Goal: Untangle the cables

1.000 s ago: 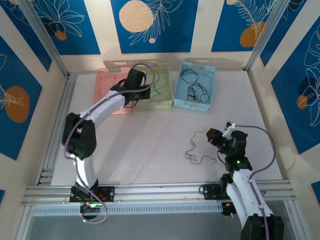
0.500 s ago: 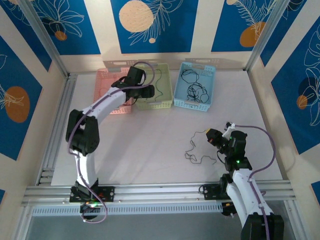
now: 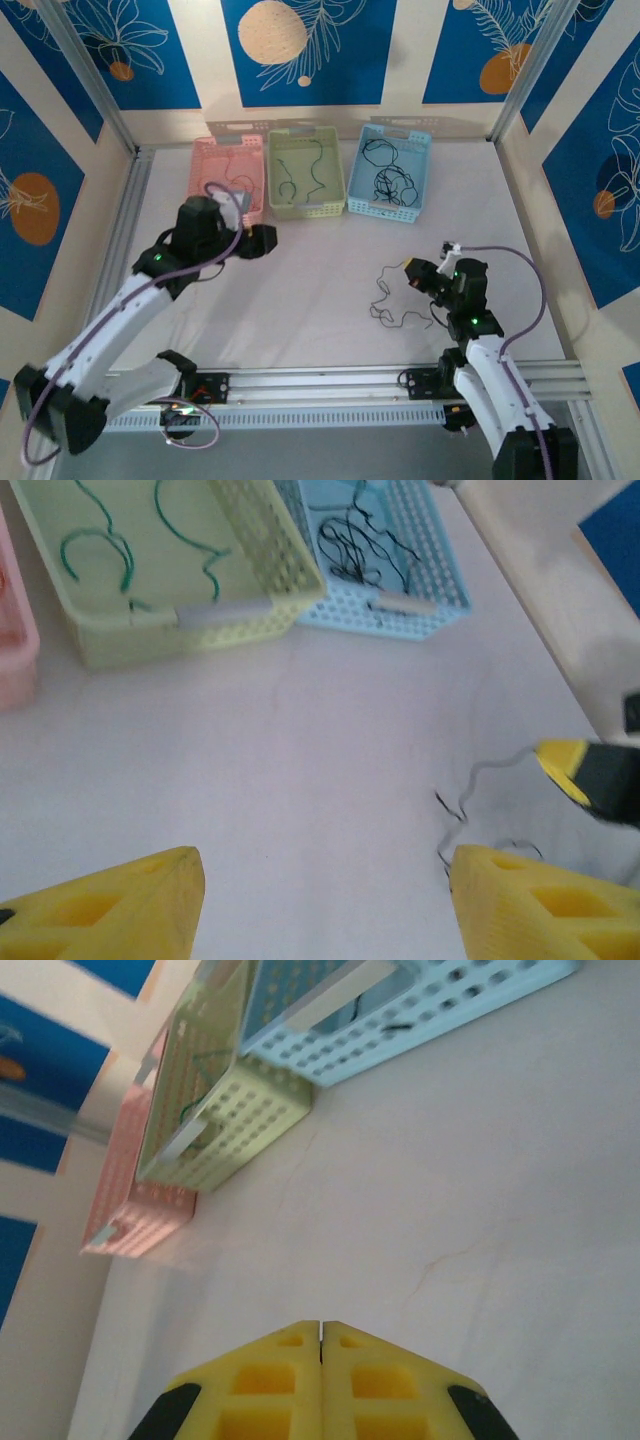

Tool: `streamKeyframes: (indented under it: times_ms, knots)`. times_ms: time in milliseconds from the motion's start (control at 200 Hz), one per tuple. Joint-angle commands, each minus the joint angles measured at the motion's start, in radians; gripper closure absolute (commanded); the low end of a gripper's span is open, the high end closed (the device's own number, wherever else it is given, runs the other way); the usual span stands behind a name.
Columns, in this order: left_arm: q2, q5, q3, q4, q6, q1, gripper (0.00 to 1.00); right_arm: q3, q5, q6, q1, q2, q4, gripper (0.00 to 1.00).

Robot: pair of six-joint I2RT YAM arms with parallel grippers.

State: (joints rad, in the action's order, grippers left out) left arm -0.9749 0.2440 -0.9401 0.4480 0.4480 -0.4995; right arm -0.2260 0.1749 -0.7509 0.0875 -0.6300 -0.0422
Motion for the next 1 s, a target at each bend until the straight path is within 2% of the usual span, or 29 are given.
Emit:
streamKeyframes:
  times_ms: [0, 105, 235, 380, 485, 620, 760, 885, 995]
  knots:
    - [0.153, 0.056, -0.032, 0.191, -0.034, -0.004, 0.32, -0.168, -0.082, 0.125, 0.14, -0.03, 0.105, 1.0]
    - [0.261, -0.04, -0.065, 0.345, -0.094, -0.005, 0.32, -0.32, -0.168, 0.167, 0.271, -0.117, 0.193, 1.0]
    - [0.336, -0.14, -0.023, 0.42, -0.132, -0.005, 0.32, -0.542, -0.143, 0.187, 0.374, -0.309, 0.248, 1.0]
    - [0.364, -0.157, 0.024, 0.431, -0.133, -0.005, 0.32, -0.83, -0.167, 0.293, 0.523, -0.487, 0.334, 1.0]
    - [0.376, -0.169, 0.014, 0.435, -0.149, -0.005, 0.31, -0.928, -0.188, 0.323, 0.572, -0.538, 0.34, 1.0]
    - [0.384, -0.176, 0.027, 0.427, -0.153, -0.004, 0.31, -0.892, -0.226, 0.316, 0.568, -0.529, 0.322, 1.0]
    - [0.405, -0.18, 0.036, 0.42, -0.151, -0.005, 0.31, -0.732, -0.307, 0.27, 0.538, -0.5, 0.355, 1.0]
    - [0.409, -0.178, 0.041, 0.416, -0.15, -0.004, 0.31, -0.579, -0.308, 0.212, 0.514, -0.465, 0.361, 1.0]
    - [0.407, -0.175, 0.045, 0.414, -0.15, -0.003, 0.31, -0.516, -0.317, 0.205, 0.521, -0.455, 0.382, 1.0]
